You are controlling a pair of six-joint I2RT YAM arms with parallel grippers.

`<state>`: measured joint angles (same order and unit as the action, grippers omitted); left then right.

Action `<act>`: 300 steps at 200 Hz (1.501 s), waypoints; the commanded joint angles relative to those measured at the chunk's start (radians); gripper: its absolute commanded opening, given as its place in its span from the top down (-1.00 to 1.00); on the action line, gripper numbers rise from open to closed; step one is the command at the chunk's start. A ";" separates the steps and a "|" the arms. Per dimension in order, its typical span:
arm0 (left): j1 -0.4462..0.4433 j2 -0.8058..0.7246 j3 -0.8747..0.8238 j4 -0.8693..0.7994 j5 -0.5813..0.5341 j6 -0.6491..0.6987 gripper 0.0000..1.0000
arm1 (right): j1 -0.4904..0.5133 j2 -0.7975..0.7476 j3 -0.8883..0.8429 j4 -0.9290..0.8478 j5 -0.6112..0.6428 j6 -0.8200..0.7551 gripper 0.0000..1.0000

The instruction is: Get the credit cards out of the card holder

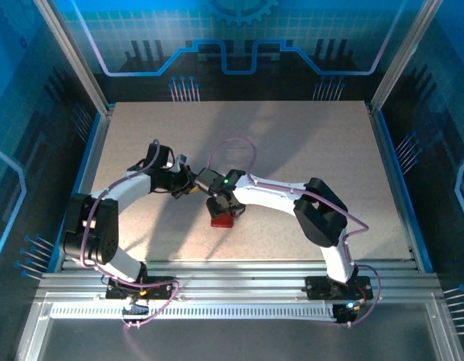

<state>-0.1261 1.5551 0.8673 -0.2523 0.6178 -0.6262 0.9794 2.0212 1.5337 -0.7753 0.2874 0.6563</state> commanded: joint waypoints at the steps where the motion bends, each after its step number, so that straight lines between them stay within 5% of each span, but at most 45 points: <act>1: 0.011 -0.001 -0.011 0.004 0.025 0.016 1.00 | -0.014 0.030 0.020 -0.048 0.028 0.031 -0.34; 186: 0.012 0.004 0.003 0.001 0.033 -0.002 1.00 | -0.053 -0.063 -0.091 -0.025 0.013 0.032 -0.07; 254: -0.012 -0.007 0.035 -0.058 0.003 0.020 1.00 | -0.129 -0.154 -0.258 0.175 -0.204 0.068 0.27; 300: -0.111 0.012 0.114 -0.182 -0.105 0.076 0.65 | -0.198 -0.203 -0.407 0.391 -0.395 0.124 0.66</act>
<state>-0.1833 1.5566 0.9173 -0.3313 0.5797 -0.5957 0.8104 1.8591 1.1862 -0.5293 0.0299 0.7307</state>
